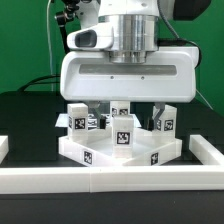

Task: Assemble square table

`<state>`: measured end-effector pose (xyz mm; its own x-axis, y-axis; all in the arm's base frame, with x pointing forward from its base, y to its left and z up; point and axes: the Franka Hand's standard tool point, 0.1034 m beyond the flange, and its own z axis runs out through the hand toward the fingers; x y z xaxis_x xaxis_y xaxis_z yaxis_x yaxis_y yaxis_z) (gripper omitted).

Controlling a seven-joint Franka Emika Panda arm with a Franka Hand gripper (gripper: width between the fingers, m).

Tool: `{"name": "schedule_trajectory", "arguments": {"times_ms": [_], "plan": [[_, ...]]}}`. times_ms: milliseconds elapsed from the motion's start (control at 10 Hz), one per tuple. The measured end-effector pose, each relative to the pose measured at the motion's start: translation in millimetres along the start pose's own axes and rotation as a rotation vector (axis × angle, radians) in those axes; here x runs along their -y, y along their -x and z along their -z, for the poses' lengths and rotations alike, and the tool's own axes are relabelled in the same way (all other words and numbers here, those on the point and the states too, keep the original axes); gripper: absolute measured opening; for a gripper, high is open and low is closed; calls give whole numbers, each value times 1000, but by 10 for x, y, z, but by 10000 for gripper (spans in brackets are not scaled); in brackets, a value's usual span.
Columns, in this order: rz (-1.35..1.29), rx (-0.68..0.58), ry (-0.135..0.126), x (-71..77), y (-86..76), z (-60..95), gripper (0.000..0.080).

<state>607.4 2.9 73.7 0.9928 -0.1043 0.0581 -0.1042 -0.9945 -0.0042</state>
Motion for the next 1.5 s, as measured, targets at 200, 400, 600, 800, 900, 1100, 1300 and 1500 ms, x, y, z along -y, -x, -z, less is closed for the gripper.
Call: {"name": "schedule_trajectory", "arguments": {"times_ms": [200,400,600,800,900,1100,1300,1500], "plan": [[86,1,8,-26,-2,1,649],[74,1,8,-28,-1,-1,382],[38,1,8,-29,-1,-2,287],[30,1,8,-29,-1,-2,288],[-51,1,8,-28,-1,-3,288],[-276,0,0,-31,-2,-3,288],[-456,-1,-1,-32,4,-7,288],[-694,0,-20,-23,1,-8,288]]}}
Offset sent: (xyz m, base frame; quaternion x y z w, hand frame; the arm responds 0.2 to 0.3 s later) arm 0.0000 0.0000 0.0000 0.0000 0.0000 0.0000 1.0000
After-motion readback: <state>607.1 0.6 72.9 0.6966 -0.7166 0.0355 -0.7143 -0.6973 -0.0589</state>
